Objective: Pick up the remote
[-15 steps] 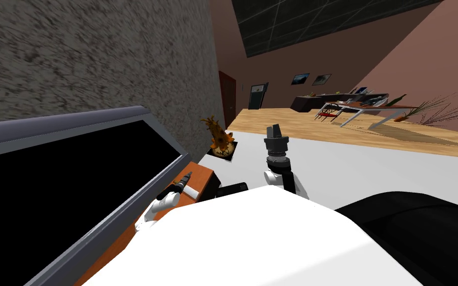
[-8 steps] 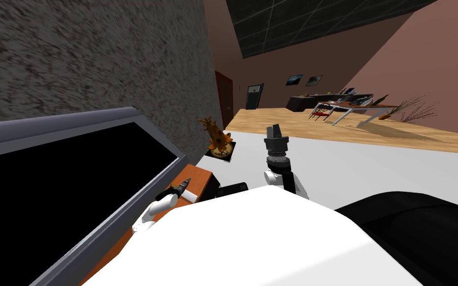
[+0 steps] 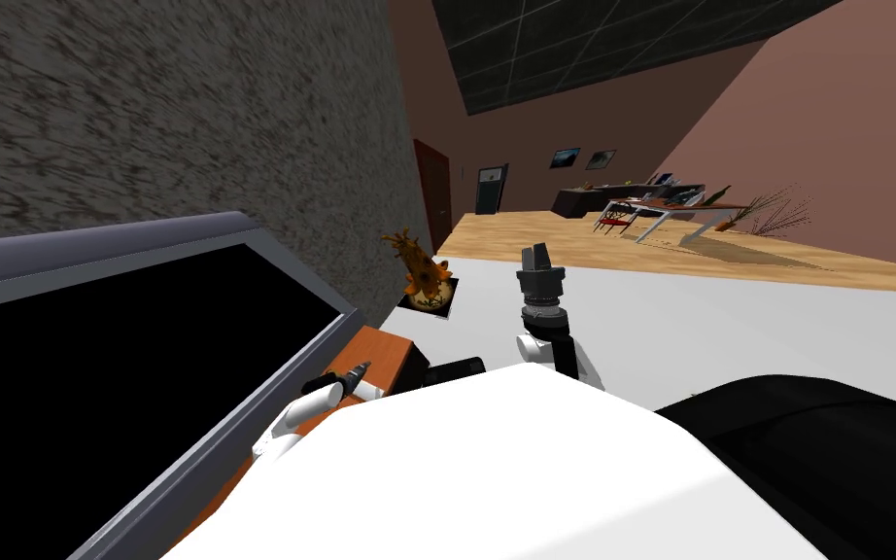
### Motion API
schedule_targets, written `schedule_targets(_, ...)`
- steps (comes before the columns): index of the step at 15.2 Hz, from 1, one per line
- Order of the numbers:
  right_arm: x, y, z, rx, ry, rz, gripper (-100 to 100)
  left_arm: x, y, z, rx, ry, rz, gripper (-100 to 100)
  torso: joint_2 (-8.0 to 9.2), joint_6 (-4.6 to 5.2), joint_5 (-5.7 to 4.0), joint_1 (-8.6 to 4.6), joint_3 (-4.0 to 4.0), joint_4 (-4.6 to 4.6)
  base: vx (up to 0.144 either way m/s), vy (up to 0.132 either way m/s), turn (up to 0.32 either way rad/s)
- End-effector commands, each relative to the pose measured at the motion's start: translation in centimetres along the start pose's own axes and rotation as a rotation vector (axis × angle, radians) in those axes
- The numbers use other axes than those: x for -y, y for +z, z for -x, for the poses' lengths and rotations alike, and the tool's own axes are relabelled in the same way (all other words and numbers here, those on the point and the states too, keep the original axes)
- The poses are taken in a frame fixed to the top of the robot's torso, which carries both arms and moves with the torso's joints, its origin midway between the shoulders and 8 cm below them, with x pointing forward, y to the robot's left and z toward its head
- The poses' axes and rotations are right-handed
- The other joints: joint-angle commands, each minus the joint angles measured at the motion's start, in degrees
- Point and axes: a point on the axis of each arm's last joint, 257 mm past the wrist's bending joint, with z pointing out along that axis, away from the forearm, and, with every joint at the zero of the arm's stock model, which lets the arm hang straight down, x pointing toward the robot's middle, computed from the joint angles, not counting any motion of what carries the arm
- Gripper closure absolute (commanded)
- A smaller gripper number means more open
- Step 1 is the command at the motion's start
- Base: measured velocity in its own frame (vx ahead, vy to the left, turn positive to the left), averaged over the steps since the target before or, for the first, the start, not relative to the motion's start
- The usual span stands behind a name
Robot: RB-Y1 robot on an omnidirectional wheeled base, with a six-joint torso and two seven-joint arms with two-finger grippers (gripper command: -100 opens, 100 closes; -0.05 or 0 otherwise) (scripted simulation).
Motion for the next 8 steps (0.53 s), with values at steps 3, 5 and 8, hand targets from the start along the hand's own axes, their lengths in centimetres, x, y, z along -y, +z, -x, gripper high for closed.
schedule_targets(3, 0.0, 0.0, 0.0, 0.000, 0.000, 0.000, 0, -2.7, 0.4, -0.9, -0.057, -0.006, 0.067, -100, 0.02, -0.01, 0.00, -0.01, 0.01, 0.00, 0.012, 0.007, -0.058)
schedule_targets(5, 0.0, 0.0, 0.0, 0.000, 0.000, 0.000, 0, -4.4, 0.5, -1.5, -0.095, -0.012, 0.109, -100, 0.01, 0.01, 0.00, 0.01, 0.01, 0.00, 0.016, 0.012, -0.107)
schedule_targets(8, 0.0, 0.0, 0.0, 0.000, 0.000, 0.000, 0, -7.1, 0.4, -2.8, -0.165, -0.025, 0.177, -100, 0.03, -0.01, 0.01, 0.02, 0.01, 0.00, 0.008, 0.012, -0.076)
